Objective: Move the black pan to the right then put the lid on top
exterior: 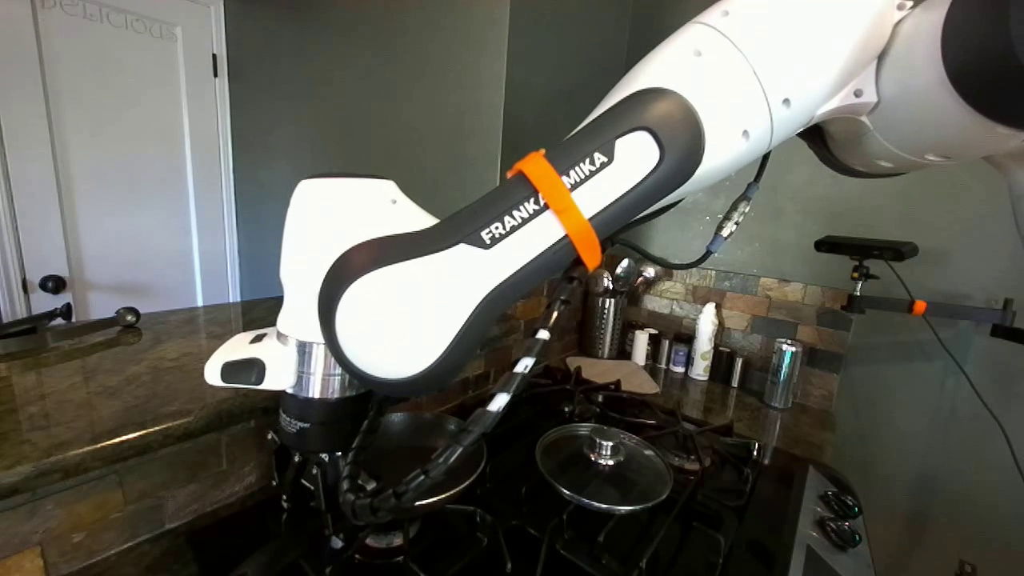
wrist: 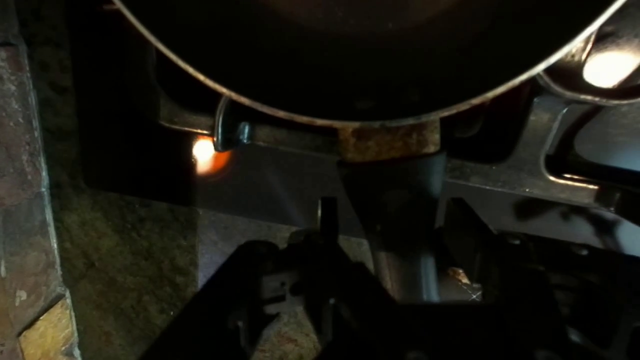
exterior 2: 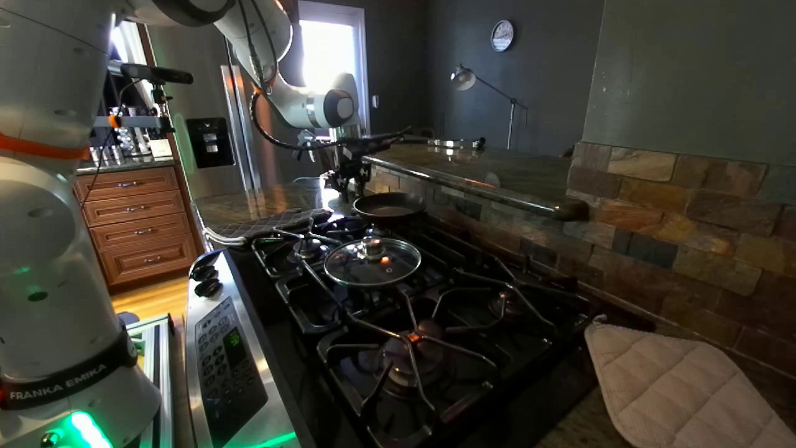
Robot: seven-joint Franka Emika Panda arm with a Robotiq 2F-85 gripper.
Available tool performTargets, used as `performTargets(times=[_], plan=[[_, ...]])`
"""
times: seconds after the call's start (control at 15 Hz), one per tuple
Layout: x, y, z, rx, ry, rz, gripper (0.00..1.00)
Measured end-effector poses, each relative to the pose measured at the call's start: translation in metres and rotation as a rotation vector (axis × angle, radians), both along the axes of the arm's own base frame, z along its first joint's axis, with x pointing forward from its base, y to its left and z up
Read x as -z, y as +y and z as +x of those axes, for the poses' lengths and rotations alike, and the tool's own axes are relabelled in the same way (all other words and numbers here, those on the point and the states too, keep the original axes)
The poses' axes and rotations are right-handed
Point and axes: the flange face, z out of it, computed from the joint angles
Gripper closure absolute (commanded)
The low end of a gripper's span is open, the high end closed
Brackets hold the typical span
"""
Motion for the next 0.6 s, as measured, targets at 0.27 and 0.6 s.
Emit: performTargets(times=[0.27, 0.6], plan=[[0.0031, 0.0005, 0.0018, -0.002, 0.005, -0.001, 0.55], [0.0037, -0.0004, 0.0017, -0.004, 0.023, -0.013, 0.89]])
